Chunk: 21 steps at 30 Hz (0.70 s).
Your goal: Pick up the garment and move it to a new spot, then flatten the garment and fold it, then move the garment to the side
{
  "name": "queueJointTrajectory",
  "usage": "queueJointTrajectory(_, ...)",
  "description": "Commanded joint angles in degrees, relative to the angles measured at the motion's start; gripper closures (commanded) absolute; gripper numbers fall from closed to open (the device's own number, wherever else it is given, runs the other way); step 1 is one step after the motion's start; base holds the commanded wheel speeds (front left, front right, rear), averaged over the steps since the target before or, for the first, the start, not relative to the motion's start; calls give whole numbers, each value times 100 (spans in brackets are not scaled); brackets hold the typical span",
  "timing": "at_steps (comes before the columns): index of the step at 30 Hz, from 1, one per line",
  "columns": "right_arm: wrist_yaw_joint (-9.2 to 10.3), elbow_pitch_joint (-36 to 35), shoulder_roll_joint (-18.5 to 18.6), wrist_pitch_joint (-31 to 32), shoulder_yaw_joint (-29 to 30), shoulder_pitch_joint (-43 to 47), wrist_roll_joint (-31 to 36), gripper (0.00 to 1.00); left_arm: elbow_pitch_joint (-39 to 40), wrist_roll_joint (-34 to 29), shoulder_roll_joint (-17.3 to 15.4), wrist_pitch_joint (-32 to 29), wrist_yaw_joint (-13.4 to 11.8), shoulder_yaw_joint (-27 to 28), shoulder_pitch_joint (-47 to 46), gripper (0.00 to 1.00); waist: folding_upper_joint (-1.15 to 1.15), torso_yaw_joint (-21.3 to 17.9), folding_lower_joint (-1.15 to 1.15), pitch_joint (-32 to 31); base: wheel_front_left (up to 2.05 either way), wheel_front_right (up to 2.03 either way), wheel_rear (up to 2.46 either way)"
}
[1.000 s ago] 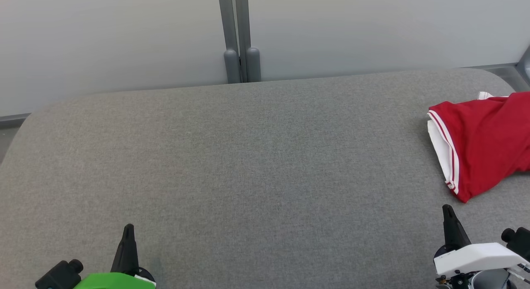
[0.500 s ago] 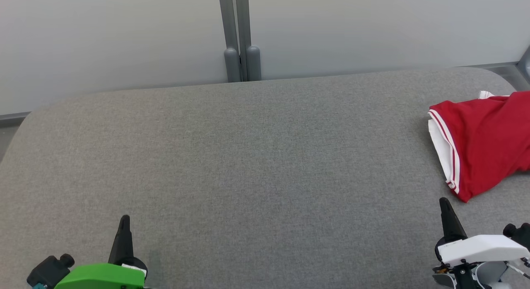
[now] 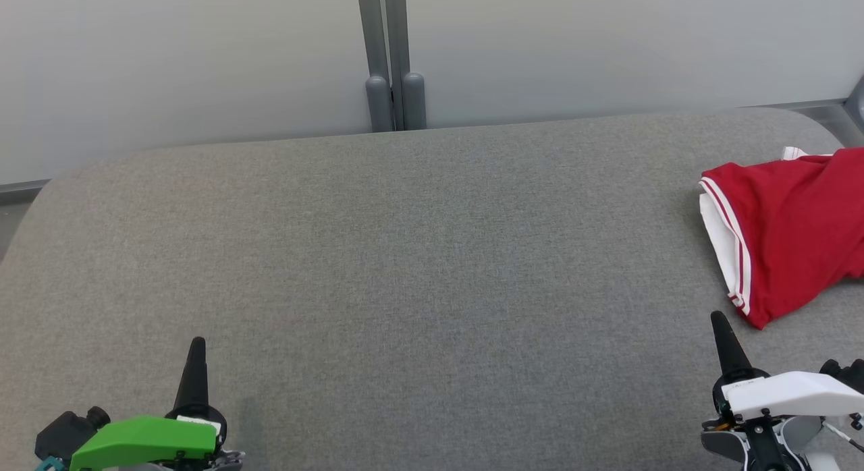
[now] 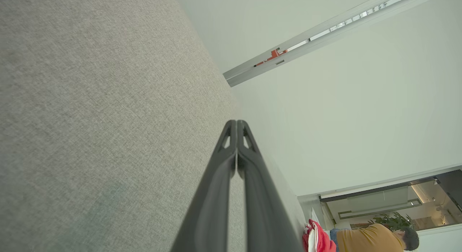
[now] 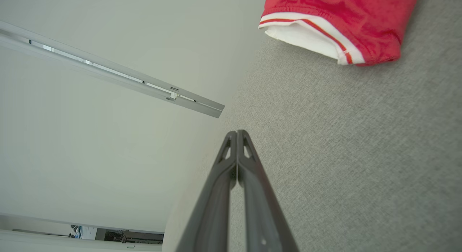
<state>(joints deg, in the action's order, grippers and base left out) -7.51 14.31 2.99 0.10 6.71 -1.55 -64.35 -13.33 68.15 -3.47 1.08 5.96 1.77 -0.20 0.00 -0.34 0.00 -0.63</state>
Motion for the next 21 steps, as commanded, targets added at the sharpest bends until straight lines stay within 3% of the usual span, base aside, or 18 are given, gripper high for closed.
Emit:
queueJointTrajectory(1, 0, -63, 24, 38, 0, -133, -176, 100, 29, 163, -59, -34, 29, 39, -164, 100, 0, 1, 0, 2, 0, 0, 0)
queueJointTrajectory(21, 0, -55, 10, 305, -7, -293, -1290, 100, -15, 1164, -55, -302, 89, 176, -369, 100, 0, 13, 0, 31, 0, 0, 0)
